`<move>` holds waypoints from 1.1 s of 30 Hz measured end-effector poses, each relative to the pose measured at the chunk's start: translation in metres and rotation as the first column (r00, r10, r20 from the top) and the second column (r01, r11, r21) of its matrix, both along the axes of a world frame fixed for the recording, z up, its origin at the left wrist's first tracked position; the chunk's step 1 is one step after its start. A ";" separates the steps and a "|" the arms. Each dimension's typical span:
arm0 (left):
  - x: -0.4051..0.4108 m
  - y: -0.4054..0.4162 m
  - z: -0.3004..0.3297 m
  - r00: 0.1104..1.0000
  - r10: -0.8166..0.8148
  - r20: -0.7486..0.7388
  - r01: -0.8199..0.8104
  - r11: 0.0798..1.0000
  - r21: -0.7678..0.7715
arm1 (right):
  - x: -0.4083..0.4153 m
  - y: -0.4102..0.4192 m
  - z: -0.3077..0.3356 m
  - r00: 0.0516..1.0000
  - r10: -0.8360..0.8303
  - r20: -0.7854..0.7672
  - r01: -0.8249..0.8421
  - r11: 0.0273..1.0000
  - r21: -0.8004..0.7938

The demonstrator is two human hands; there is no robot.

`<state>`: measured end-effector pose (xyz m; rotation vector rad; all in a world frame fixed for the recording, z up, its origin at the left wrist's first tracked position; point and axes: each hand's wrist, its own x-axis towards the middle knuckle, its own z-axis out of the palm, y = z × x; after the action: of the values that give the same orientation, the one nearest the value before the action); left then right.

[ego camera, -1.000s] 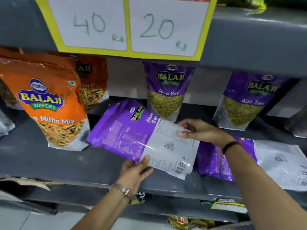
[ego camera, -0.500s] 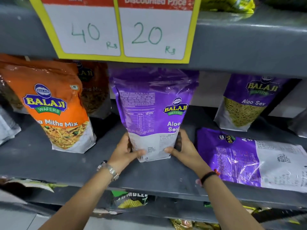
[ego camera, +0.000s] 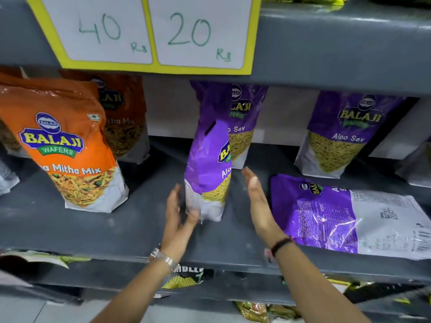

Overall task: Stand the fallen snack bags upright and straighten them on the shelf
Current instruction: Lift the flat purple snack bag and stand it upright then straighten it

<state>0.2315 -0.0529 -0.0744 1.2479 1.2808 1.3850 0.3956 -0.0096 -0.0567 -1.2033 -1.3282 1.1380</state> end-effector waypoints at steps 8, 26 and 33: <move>-0.024 0.033 -0.003 0.975 0.024 -0.223 -0.036 0.998 -0.048 | -0.016 -0.028 -0.018 1.000 0.025 -0.019 -0.025 1.000 -0.002; -0.044 0.062 -0.009 0.945 -0.278 -0.172 0.269 0.960 -0.076 | -0.013 -0.002 -0.022 0.973 -0.087 0.212 0.079 0.996 0.047; -0.016 0.019 -0.005 0.930 0.300 -0.211 -0.266 0.948 0.176 | 0.039 -0.018 0.026 0.914 -0.214 0.346 0.166 0.973 0.163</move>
<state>0.2157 -0.0343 -0.0794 1.3995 1.5990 1.5938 0.4348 -0.0275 -0.0309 -1.4578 -1.4939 0.6984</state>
